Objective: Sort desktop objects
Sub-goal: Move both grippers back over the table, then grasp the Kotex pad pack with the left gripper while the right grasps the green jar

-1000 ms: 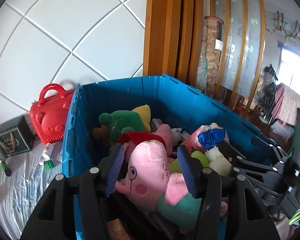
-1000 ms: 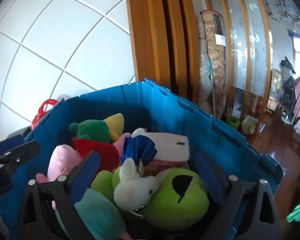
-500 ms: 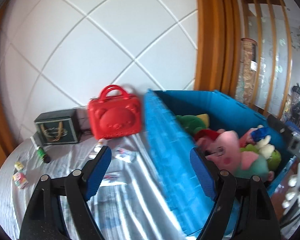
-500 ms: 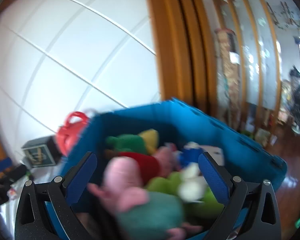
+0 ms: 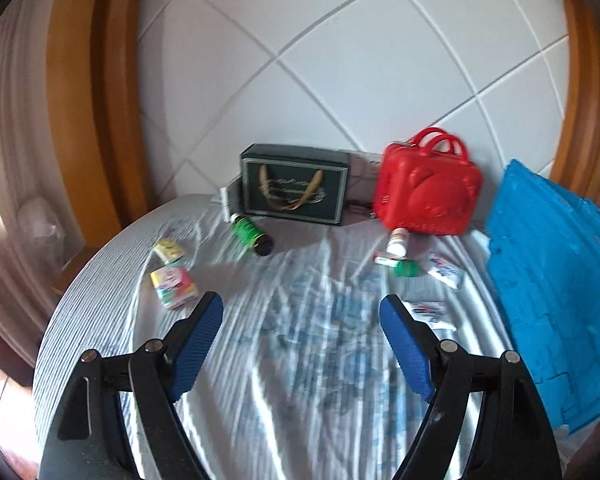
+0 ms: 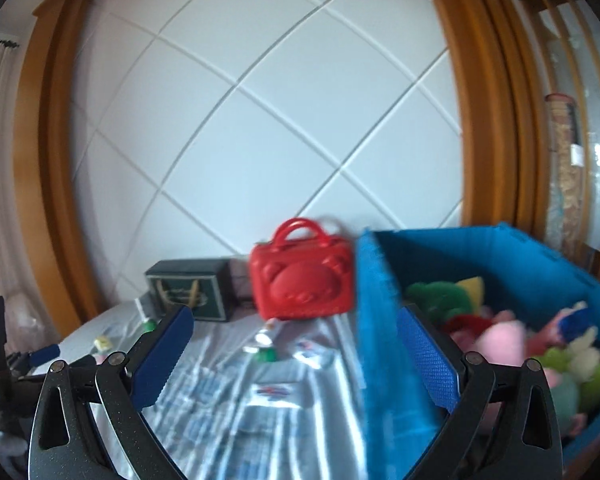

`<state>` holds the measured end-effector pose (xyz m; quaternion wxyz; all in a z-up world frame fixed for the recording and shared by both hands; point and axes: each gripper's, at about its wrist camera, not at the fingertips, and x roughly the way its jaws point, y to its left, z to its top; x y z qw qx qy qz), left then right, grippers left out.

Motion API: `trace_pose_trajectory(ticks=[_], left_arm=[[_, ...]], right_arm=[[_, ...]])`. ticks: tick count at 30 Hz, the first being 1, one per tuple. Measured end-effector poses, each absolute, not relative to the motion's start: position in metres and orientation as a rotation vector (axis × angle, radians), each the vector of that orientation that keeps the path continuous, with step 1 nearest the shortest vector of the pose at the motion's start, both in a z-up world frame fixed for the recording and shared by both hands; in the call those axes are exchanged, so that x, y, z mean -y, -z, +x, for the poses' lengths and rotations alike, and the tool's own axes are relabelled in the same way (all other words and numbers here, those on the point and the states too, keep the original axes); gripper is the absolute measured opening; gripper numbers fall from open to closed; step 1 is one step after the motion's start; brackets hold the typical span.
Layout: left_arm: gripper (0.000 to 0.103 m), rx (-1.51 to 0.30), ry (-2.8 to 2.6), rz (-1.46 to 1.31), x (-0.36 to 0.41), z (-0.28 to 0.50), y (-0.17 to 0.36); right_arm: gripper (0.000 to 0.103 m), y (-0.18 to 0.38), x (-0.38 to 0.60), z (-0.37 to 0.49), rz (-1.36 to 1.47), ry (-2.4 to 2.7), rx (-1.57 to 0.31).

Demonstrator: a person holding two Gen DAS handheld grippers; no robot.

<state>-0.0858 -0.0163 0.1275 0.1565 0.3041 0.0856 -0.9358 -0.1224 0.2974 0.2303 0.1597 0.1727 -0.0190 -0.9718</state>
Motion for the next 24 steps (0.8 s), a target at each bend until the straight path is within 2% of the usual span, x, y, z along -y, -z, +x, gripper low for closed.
trace_pose_trajectory(ticks=[7,12,20,24], left_arm=[[0.081,-0.367,2.412,1.023,0.141,-0.085,-0.057],[0.081,-0.468,2.255,1.111,0.207,-0.1,-0.013],[0.081,-0.615,2.199,1.144,0.275,-0.187,0.011],[0.081,-0.644,2.125,1.212,0.3,-0.24,0.04]], right_arm=[[0.103,-0.166,-0.228,-0.167,0.746,2.684,0.027],[0.103,-0.114,-0.216,-0.207,0.946,2.676,-0.001],[0.103,-0.052,-0.217,-0.269,1.195,2.672,-0.008],[0.103,-0.025,-0.212,-0.298,1.296,2.64,-0.016]])
